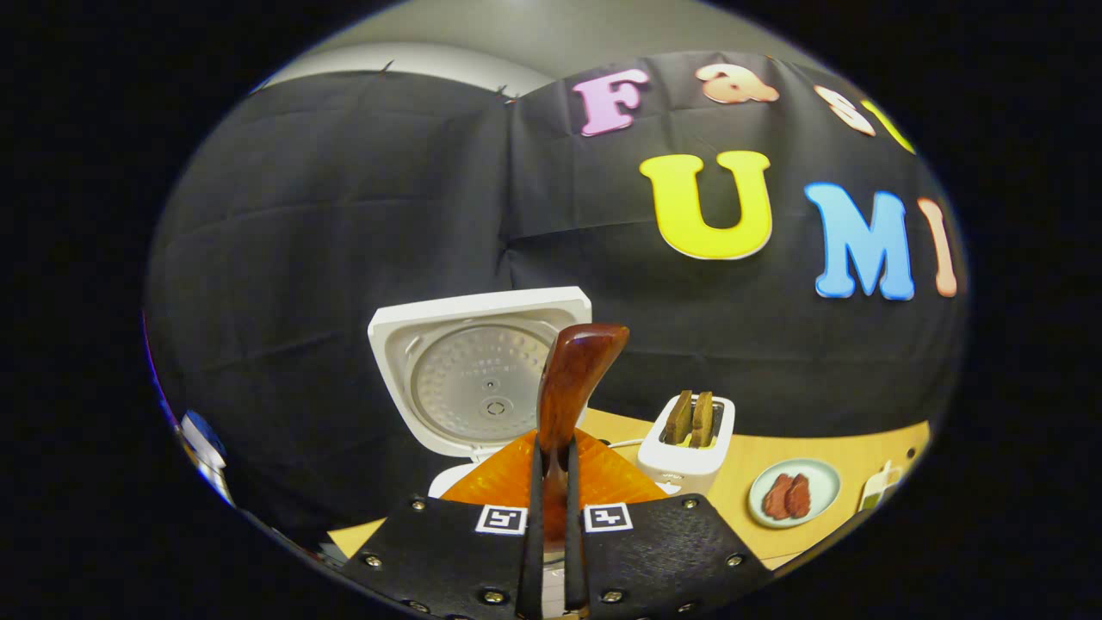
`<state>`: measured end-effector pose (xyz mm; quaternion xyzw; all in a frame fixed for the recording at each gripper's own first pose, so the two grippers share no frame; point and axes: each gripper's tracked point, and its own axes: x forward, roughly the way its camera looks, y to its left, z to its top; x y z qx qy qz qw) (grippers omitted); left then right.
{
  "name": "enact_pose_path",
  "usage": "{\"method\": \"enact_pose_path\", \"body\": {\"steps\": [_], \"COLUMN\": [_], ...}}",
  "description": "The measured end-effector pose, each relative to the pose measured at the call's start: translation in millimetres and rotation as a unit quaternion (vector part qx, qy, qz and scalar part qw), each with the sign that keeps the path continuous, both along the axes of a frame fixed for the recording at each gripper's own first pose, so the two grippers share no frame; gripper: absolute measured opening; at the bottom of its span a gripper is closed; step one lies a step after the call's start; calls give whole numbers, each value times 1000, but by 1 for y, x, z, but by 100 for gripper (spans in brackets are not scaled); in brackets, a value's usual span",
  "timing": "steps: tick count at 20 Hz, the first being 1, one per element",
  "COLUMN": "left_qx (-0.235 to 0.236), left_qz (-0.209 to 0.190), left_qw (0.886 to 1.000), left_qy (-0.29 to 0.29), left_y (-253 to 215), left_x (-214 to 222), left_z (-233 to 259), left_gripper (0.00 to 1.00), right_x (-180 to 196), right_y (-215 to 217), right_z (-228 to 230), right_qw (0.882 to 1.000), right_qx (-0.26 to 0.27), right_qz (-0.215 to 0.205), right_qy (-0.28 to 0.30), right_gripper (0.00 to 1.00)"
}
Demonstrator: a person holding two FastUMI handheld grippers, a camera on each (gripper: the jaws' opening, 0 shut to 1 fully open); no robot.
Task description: Close the left gripper, press the button to open the rice cooker; take a wooden spoon from the chopstick holder with the right hand, scoop a spoonful of rice and pour it into the rice cooker, then put the wooden spoon back into the chopstick holder.
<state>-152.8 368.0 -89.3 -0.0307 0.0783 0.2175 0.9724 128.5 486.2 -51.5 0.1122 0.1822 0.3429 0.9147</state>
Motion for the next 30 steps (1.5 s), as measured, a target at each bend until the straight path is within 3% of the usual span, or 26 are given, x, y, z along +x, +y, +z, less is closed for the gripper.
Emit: {"method": "enact_pose_path", "body": {"steps": [3, 7, 8, 10, 12, 13, 15, 19, 20, 29, 30], "left_qx": [6, 8, 9, 11, 12, 11, 8, 4, 4, -1, -2], "left_qz": [-19, -40, -44, -54, -67, -72, -84, -107, -113, -151, -156], "left_qw": [1000, 999, 999, 998, 997, 997, 996, 993, 993, 987, 987], "left_qy": [-8, -22, -25, -31, -36, -38, -41, -46, -45, -48, -48], "left_y": [-11, -27, -31, -42, -59, -67, -85, -122, -130, -208, -216], "left_x": [13, 35, 40, 50, 64, 69, 78, 93, 96, 119, 122], "left_z": [9, 25, 29, 35, 42, 42, 44, 50, 51, 61, 63], "left_gripper": [96, 92, 100, 100, 100, 91, 100, 100, 96, 96, 100], "right_x": [6, 17, 19, 22, 24, 26, 29, 32, 32, 33, 32], "right_y": [-32, -84, -97, -122, -149, -163, -190, -241, -252, -363, -377], "right_z": [13, 21, 21, 22, 21, 21, 18, 15, 13, -14, -16], "right_qw": [998, 994, 993, 991, 989, 988, 986, 981, 980, 968, 966], "right_qx": [48, 68, 70, 75, 75, 73, 70, 71, 69, 48, 47], "right_qz": [-30, -73, -83, -102, -118, -126, -143, -173, -180, -241, -246], "right_qy": [32, 41, 42, 45, 46, 46, 48, 51, 51, 58, 61], "right_gripper": [10, 10, 10, 10, 10, 10, 10, 10, 10, 10, 10]}}
